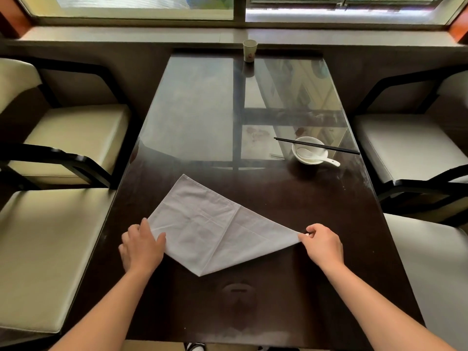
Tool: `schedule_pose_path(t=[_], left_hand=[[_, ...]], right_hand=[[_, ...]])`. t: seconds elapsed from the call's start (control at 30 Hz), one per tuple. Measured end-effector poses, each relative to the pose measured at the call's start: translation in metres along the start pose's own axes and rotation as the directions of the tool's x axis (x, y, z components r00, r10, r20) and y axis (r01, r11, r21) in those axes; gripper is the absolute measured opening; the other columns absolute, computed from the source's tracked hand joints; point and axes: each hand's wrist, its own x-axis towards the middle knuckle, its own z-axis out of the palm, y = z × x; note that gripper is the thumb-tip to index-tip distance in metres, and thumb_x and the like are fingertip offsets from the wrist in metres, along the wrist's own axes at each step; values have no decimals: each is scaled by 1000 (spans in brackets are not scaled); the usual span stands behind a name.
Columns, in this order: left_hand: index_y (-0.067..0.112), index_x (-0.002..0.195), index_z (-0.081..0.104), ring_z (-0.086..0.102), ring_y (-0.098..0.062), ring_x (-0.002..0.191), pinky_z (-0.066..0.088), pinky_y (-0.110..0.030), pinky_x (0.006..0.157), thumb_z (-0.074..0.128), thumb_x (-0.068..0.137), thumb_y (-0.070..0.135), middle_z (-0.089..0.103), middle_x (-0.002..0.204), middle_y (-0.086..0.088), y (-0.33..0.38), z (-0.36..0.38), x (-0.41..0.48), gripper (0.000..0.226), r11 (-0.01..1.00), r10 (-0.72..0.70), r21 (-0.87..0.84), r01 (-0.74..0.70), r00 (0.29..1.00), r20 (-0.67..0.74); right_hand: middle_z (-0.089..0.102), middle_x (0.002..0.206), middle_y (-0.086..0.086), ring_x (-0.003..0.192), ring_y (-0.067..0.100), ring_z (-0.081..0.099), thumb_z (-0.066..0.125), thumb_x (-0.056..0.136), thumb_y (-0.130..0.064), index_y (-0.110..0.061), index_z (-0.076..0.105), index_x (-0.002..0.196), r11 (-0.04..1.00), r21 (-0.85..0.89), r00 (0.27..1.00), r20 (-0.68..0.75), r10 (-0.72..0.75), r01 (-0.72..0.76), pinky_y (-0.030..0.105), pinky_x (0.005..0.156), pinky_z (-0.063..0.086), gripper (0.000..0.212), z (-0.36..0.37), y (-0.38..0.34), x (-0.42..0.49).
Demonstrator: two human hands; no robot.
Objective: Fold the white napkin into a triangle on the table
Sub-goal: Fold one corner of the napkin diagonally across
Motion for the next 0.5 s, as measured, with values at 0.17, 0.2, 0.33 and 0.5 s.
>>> schedule_pose_path(t=[0.17,0.2,0.33,0.5], left_hand=[[9,133,55,47,-41,117,41,-53,97,60,92,48,54,126,-22,-2,-4,16,57,998,-59,-25,59,998,-16],[9,129,59,47,-41,117,41,-52,97,60,93,48,56,124,-22,-4,-5,17,53,995,-82,-51,81,996,-21],[12,107,70,51,-38,109,46,-49,90,57,92,33,61,112,-18,-10,-7,17,29,971,-132,-202,127,991,-11],[19,80,68,62,-25,75,49,-37,65,61,88,25,68,79,-3,-20,-5,-5,12,928,-138,-338,157,987,80]], right_hand=[[72,93,3,85,23,72,76,83,-26,-20,70,100,971,211,994,17,108,-109,44,81,61,19,5,-12,8],[71,87,1,73,19,73,75,83,-23,-21,70,97,964,238,993,4,118,-116,42,74,62,15,4,-14,9],[67,87,-3,47,4,68,70,86,-14,-24,64,90,954,289,995,-39,91,-76,27,55,58,12,-3,-24,16],[69,84,1,57,16,72,67,79,-13,-25,63,86,946,324,996,-88,6,23,35,62,61,15,-18,-46,34]])
